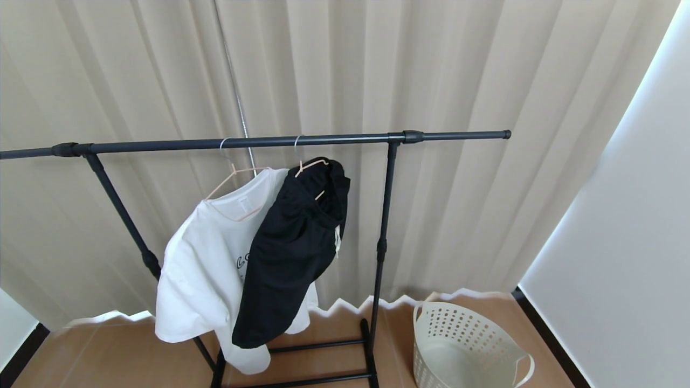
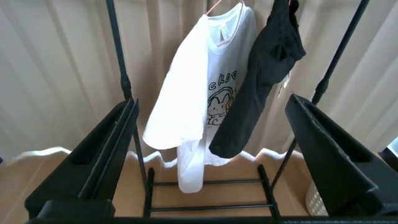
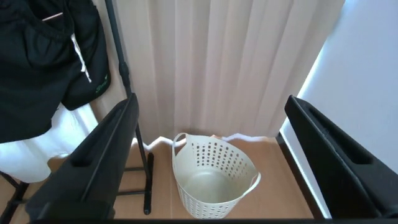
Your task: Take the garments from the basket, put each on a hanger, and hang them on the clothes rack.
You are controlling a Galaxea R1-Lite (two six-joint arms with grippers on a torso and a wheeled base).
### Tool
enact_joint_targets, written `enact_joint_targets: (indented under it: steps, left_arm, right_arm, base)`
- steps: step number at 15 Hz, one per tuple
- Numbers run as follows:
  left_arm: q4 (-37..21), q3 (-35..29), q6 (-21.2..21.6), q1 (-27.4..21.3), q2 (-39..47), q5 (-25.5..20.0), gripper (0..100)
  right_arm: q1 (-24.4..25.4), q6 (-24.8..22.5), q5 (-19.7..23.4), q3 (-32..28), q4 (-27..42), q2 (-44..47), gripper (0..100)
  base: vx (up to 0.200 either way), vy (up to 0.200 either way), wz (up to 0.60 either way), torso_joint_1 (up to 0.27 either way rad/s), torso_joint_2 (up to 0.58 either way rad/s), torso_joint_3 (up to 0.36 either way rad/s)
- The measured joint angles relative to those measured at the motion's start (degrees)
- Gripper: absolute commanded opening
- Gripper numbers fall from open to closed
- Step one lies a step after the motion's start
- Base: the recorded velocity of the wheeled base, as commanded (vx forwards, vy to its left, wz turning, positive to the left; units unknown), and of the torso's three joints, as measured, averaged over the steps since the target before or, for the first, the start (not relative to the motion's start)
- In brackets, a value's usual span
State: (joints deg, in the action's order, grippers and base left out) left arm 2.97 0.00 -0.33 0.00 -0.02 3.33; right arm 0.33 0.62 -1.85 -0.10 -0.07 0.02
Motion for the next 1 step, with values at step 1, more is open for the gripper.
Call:
enact_joint_targets:
  steps: [1]
  left_arm:
    - [0.00, 0.00, 0.00, 0.00, 0.00, -0.02, 100]
  right_arm:
    - [0.00, 0.13, -0.26, 0.00, 0.00, 0.00, 100]
  base:
    - [0.000, 0.000, 0.00, 0.000, 0.00, 0.000]
